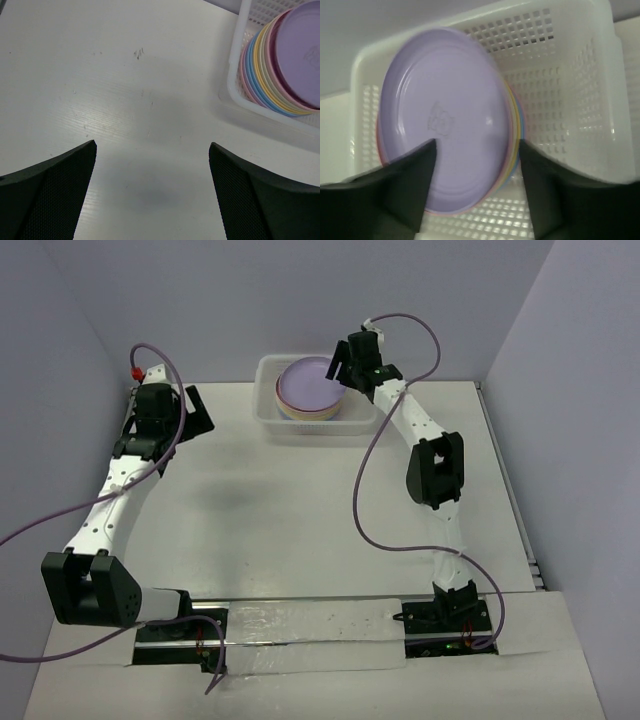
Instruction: Place the plates into the plastic bin on the countertop
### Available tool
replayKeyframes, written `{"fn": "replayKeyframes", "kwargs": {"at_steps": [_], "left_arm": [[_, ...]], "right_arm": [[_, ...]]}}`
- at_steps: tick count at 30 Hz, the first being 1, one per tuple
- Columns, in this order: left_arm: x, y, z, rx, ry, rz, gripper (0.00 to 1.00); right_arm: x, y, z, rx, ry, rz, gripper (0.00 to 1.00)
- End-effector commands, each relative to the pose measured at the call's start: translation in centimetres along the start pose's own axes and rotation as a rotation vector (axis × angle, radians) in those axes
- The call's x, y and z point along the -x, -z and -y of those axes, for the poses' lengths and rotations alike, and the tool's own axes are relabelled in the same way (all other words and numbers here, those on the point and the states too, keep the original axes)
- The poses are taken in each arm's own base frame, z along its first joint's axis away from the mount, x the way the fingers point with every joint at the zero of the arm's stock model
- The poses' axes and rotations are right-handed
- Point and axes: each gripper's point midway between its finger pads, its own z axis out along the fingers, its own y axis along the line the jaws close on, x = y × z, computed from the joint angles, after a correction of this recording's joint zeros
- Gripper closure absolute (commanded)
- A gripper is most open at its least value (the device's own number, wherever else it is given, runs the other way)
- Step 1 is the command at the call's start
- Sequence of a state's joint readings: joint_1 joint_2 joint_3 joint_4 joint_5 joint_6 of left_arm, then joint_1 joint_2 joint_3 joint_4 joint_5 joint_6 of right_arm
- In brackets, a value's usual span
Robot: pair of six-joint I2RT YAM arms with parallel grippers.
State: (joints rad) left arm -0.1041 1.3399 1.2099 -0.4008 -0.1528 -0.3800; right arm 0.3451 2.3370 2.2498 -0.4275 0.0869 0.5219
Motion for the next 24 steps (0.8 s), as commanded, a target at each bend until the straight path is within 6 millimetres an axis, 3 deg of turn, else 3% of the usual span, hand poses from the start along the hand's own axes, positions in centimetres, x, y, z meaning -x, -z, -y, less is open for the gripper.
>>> {"fn": "replayKeyframes", "kwargs": {"at_steps": [1, 2, 5, 7, 9, 10, 12, 13, 15, 17, 22, 24], "left_arm": [[2.4, 0.8, 1.4, -0.1, -0.034, 0.029, 0.01], [2.5, 1.0, 1.8, -0.122, -0.048, 0.027, 0.01], [2.9, 1.4, 2.3, -0.157, -0.089, 0.031, 0.01], [3.1, 1.8, 2.6, -0.183, -0.142, 0.046, 0.01], [3.0, 2.1, 2.5, -0.19, -0.176, 0.045, 0.01], [2.8, 2.2, 2.4, -0.193, -0.188, 0.044, 0.01], [2.2, 2.3, 2.0, -0.185, -0.203, 0.041, 0.01], [1.7, 2.4, 1.8, -0.183, -0.21, 0.036, 0.01], [0.0, 2.3, 1.0, -0.172, -0.227, 0.014, 0.01], [-0.7, 2.7, 0.5, -0.162, -0.235, 0.021, 0.01], [-3.0, 4.2, 0.0, -0.198, -0.252, 0.029, 0.01], [-3.2, 4.7, -0.1, -0.206, -0.256, 0.047, 0.01]], "right_arm": [[7.6, 7.8, -5.3, 0.159, 0.032, 0.159, 0.0], [9.1, 10.2, -5.9, 0.182, 0.045, 0.195, 0.0], [10.0, 14.5, -5.9, 0.204, 0.1, 0.234, 0.0], [12.4, 20.2, -5.8, 0.207, 0.139, 0.316, 0.0], [11.2, 22.0, -3.6, 0.146, 0.202, 0.305, 0.0], [11.7, 23.6, -3.3, 0.136, 0.207, 0.328, 0.0], [8.6, 24.6, 0.1, 0.053, 0.276, 0.283, 0.0], [8.2, 24.8, 1.0, 0.026, 0.288, 0.279, 0.0], [4.6, 25.8, 5.4, -0.069, 0.332, 0.246, 0.0], [1.0, 25.5, 9.2, -0.133, 0.35, 0.192, 0.0], [-1.2, 28.7, 14.1, -0.185, 0.331, 0.233, 0.0], [-1.4, 29.2, 14.9, -0.205, 0.323, 0.229, 0.0]]}}
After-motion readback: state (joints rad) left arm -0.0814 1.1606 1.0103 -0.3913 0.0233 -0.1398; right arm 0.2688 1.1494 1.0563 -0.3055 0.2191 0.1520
